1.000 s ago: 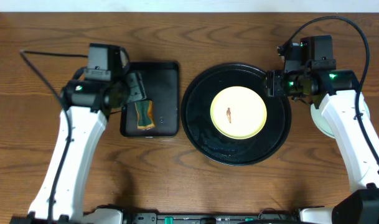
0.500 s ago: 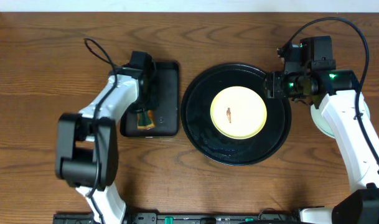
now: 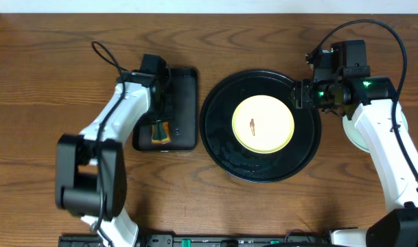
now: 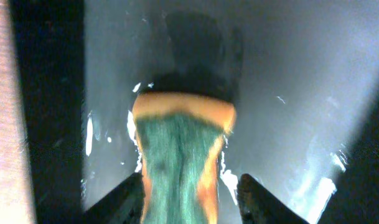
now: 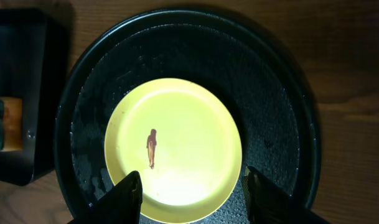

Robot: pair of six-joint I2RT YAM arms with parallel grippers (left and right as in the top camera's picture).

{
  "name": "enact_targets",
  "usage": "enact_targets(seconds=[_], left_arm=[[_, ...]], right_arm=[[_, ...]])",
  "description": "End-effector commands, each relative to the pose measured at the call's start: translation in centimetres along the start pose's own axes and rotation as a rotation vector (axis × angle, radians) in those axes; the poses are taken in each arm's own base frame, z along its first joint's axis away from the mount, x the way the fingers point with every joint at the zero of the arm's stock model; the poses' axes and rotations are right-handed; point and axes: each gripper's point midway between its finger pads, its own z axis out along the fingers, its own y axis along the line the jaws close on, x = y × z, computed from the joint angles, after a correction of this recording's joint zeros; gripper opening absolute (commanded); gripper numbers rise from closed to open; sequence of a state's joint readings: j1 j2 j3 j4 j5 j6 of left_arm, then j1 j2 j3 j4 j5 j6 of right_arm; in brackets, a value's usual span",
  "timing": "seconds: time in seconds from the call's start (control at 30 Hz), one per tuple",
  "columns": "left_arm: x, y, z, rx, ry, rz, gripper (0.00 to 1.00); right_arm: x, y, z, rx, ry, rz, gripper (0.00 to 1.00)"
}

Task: Clean dirty plates on tray and stack at the side
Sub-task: 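Grasp the sponge on the black tray with the left gripper and lift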

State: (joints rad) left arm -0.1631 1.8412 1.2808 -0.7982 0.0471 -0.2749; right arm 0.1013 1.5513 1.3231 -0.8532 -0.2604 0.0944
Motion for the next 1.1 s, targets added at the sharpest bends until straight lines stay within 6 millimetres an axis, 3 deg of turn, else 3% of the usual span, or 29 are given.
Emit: enact_targets(seconds=[0.0,0.17,0.33,0.53,0.57,0.6,0.73,0.8,0.87,0.97,1.07], left_arm=[[0.4,-0.2,-2.7,0.026,-0.001,-0.019,0.54],[3.8,0.9,-1.0,-0.021,0.116,-0.094,0.53],[5.5,1.3,1.8,-0.027,0.129,-0.099,0.51],[6.6,1.6,4.7,-0.012,0.093,-0.096,0.26],[6.4,1.6,4.9,-0.007,0.08,-0.087,0.2],[6.0,1.4,4.9,0.0,0.066,-0.077,0.08],[3.8,0.7,3.5,0.022,0.011,-0.058,0.07],[2.4,0.2,1.8,0.033,-0.019,-0.027,0.08],[1.5,-0.2,0.4,0.041,-0.039,-0.006,0.17],[0.8,-0.4,-0.7,0.047,-0.058,0.006,0.41],[0.8,-0.3,-0.7,0.043,-0.056,0.017,0.47]], right_arm=[[0.0,-0.2,0.2,0.004,0.008,0.006,0.5],[0.0,-0.2,0.2,0.003,0.004,0.005,0.51],[0.0,-0.2,0.2,0.003,0.004,0.005,0.5],[-0.1,-0.2,0.2,0.003,0.003,0.005,0.5],[-0.1,-0.2,0.2,0.003,0.003,0.005,0.5],[-0.1,-0.2,0.2,0.003,0.003,0.004,0.5],[0.0,-0.2,0.2,0.003,0.004,0.005,0.5],[0.0,-0.2,0.2,0.003,0.004,0.005,0.5],[0.0,-0.2,0.2,0.003,0.004,0.005,0.5],[0.0,-0.2,0.2,0.003,0.005,0.005,0.5],[0.0,-0.2,0.2,0.003,0.004,0.005,0.5]])
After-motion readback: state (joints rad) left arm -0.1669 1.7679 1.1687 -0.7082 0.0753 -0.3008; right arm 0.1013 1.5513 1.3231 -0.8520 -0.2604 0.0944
